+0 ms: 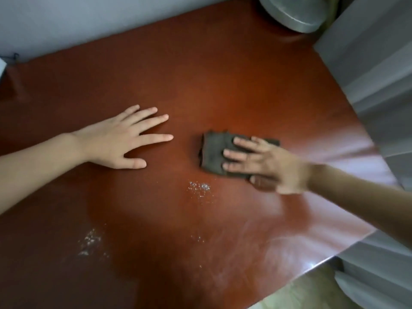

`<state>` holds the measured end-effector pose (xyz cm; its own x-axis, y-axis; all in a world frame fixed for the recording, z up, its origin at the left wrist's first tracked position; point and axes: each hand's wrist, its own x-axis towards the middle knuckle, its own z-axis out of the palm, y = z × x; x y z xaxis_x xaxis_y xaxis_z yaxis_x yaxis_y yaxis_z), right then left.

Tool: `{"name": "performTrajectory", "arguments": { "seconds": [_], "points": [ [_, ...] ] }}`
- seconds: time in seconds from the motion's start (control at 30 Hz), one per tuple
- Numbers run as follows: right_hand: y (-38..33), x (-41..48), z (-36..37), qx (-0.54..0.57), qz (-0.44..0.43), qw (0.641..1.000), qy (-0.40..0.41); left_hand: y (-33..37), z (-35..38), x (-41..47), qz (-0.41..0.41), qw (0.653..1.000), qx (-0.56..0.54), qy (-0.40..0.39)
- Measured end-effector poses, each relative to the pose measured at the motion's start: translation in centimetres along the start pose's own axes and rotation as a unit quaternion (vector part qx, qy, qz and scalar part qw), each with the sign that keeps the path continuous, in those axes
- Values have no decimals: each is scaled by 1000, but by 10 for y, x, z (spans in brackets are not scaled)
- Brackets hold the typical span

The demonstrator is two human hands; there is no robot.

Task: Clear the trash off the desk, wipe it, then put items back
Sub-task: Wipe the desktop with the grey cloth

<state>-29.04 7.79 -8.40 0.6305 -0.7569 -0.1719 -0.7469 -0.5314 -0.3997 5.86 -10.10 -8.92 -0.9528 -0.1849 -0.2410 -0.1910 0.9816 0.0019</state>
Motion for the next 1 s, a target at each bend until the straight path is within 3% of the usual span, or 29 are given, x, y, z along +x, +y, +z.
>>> {"name": "performTrajectory", "arguments": {
  "seconds": [0.13, 0.2, 0.33, 0.47, 0.53, 0.67, 0.87, 1.0],
  "points": [
    [-52, -49, 35, -56, -135, 985, -88, 20, 2, 11, 69, 998, 0, 9],
    [-37, -44, 28, -68, -137, 985, -83, 27, 4, 14, 71, 997, 1, 10],
    [38, -17, -13, -80, 25, 996, 16, 26, -1, 12, 62, 998, -8, -10],
    [106, 1, -48, -57, 225, 970, 74, 28, -2, 13, 57, 998, -11, -20],
    [106, 5, -44, -26, 257, 961, 98, 29, -1, 12, 53, 998, -14, -16],
    [67, -27, -16, -33, 154, 981, 117, 41, -2, 16, 53, 998, -35, 11],
    [-41, -132, 54, -77, -57, 995, 21, 100, -4, 37, 128, 991, -32, 36],
    [-15, -141, 41, -64, -83, 994, 13, 125, -6, 43, 105, 993, -40, 31]
  ]
}}
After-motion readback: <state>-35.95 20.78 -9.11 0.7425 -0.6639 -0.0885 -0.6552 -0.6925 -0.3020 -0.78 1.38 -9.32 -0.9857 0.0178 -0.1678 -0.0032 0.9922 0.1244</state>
